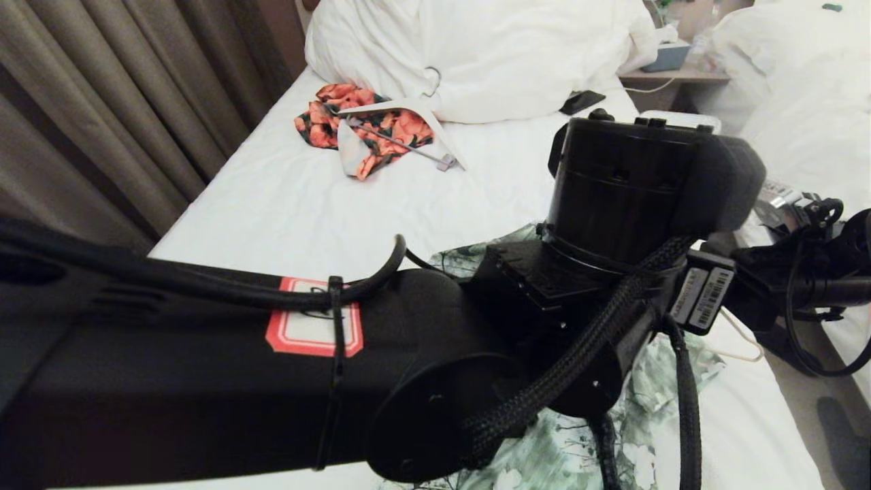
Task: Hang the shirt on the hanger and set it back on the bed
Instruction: Hook one side of the shirt onto the hanger
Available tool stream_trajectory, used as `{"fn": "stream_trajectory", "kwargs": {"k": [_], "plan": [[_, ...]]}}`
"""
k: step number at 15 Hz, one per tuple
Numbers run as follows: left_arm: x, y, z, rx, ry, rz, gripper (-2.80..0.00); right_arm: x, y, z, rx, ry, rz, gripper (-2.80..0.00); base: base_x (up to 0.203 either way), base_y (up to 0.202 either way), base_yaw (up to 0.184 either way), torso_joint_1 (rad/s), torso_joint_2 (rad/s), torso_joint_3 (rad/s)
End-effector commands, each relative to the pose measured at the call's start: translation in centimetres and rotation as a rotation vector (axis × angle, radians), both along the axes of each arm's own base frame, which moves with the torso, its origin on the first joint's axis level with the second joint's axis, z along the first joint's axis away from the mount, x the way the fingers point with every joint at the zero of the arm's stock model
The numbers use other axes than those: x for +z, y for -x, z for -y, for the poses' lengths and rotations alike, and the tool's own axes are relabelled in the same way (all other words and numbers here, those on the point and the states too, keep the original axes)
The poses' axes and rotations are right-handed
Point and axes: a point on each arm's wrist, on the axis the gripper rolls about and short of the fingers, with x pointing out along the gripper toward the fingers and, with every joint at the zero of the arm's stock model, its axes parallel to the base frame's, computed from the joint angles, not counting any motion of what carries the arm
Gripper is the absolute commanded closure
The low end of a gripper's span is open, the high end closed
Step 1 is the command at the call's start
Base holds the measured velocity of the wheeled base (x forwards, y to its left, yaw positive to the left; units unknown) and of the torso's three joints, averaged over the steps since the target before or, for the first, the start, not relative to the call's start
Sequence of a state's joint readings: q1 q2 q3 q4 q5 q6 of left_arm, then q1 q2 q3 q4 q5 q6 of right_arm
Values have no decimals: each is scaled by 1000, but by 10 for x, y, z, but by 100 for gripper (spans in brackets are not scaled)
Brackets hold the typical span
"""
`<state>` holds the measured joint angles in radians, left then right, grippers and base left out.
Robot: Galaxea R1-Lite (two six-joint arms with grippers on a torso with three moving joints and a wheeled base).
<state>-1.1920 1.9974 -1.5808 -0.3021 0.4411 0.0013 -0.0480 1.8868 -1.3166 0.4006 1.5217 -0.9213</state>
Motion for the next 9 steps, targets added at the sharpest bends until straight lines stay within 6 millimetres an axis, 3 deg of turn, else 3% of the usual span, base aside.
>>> {"fn": "stream_trajectory", "kwargs": {"k": [1, 7, 8, 9], "plan": [[-6, 10, 6, -24, -20, -3, 0, -1, 0, -1, 9, -7, 0, 0, 0, 0, 0, 0, 0, 0], [-23, 15, 21, -52, -89, 19, 0, -3, 1, -2, 10, -7, -6, 0, 0, 0, 0, 0, 0, 0], [-23, 15, 21, -52, -95, 26, -280, -4, 1, -2, 10, -7, -9, 0, 0, 0, 0, 0, 0, 0], [-23, 15, 21, -53, -97, 27, -280, -3, 1, -2, 10, -7, -8, 0, 0, 0, 0, 0, 0, 0]]}}
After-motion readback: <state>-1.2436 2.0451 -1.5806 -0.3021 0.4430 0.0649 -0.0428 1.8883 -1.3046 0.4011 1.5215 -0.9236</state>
